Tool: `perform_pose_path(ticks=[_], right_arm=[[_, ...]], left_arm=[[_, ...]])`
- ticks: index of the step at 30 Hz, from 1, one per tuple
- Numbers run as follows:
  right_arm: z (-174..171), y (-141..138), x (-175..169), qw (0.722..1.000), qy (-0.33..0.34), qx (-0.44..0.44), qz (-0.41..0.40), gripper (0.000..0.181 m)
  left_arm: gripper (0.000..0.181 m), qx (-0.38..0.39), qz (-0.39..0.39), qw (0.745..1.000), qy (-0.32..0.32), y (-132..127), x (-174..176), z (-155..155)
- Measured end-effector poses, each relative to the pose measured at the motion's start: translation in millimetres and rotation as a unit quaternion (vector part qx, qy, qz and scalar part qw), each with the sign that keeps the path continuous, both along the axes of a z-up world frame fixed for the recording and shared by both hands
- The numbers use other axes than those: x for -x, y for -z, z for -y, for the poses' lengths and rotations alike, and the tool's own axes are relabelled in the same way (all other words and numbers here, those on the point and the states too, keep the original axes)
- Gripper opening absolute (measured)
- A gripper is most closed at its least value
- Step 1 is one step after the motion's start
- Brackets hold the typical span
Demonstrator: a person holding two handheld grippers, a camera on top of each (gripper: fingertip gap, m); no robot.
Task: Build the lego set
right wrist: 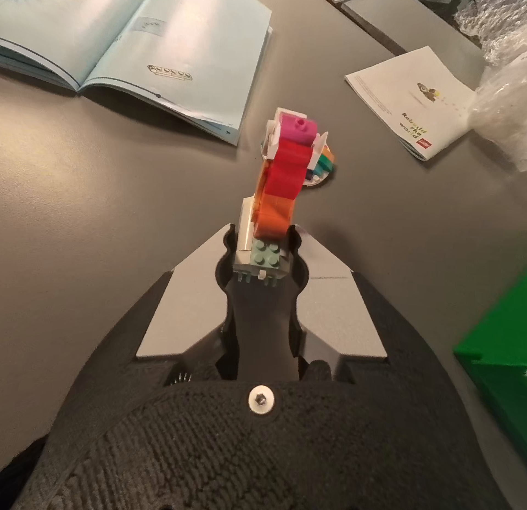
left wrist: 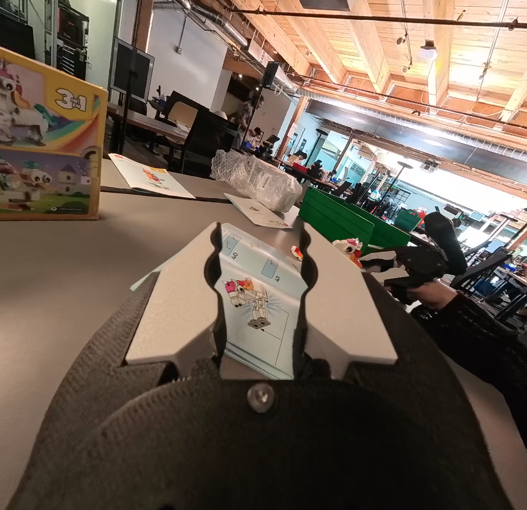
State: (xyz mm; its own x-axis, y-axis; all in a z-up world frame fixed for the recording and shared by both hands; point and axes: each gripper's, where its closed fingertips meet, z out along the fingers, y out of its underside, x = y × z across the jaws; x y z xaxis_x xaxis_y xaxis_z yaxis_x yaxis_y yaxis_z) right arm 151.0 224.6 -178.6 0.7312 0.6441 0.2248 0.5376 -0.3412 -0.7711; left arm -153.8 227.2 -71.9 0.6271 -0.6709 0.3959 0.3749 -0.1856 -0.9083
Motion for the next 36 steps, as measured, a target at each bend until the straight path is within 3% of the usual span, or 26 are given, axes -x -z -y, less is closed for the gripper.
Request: perform_pose_path(ticks=[6,11,32,36], right_arm=[[2,-3,2,1.0,-0.007,-0.021,0.008,0.036],[7,-14,12,0.999,-0.025,-0.033,-0.03,0.036],[22,0,17,0.997,-0.072,0.012,-0.011,0.036],[21,-2,16,0.998,-0.069,0.0,-0.007,0.055]], left_arm=[[0.054,-0.001,0.0,1.0,-0.003,0,1,-1],[0.054,0.001,0.0,1.0,-0.002,1,1,-1],[0.054,-0.003,-0.001,1.0,-0.008,0,3,-2],[0.054,-0.003,-0.001,1.0,-0.007,0,3,-2]])
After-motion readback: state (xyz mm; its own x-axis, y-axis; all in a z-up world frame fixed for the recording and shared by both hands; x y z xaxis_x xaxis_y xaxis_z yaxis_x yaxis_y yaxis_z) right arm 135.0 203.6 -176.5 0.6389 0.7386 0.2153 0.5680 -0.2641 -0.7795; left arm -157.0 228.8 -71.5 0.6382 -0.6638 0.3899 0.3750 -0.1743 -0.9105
